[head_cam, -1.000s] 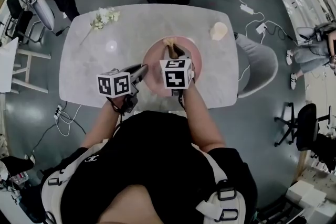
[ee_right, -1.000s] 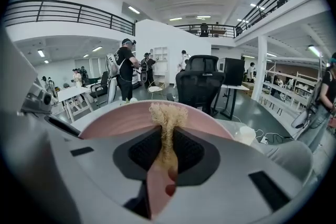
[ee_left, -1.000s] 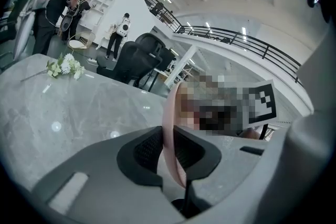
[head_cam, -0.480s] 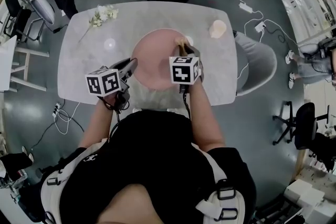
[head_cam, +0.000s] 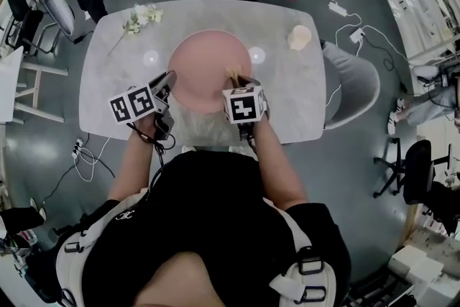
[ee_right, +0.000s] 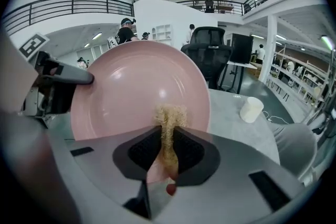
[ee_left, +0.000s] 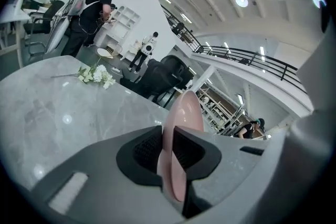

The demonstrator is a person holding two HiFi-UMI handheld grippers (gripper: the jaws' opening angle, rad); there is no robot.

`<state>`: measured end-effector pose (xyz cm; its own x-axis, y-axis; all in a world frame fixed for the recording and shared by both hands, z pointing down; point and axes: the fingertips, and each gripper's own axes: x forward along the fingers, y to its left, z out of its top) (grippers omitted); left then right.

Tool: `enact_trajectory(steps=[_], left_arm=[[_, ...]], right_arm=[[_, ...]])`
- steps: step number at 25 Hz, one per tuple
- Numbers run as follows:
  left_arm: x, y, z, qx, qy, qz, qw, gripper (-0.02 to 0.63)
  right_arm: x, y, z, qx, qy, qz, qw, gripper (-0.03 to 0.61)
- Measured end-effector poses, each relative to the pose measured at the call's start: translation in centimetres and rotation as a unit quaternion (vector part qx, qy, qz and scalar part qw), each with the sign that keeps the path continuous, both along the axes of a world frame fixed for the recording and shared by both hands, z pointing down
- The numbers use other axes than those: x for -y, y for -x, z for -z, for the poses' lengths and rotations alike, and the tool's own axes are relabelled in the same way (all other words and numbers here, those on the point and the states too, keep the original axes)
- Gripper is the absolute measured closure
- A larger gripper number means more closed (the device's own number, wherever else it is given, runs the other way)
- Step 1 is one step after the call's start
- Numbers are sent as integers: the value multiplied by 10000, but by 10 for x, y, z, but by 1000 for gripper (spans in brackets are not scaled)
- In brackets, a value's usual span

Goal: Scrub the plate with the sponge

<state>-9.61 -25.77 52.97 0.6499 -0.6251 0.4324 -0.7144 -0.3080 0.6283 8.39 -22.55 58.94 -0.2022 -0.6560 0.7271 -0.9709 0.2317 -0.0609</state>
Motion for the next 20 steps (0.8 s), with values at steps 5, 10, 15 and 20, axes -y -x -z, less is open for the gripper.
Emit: enact_trajectory(steps=[5,10,15,20], left_arm=[[4,9,-6,-331,257,375,9984,558],[7,14,-11,-562,449,591,9957,555],[4,7,-7,-650,402,495,9958,551],[-2,-5,-5,-639,346,285,9969,552]], right_arm=[[-10,29,-2,289,149,334,9989,506],[-21,60,-7,759,444,682,9938,506],[-24,87,-2,1234,619,905,9863,506],[-19,99,10,1669,586,953,9796,506]])
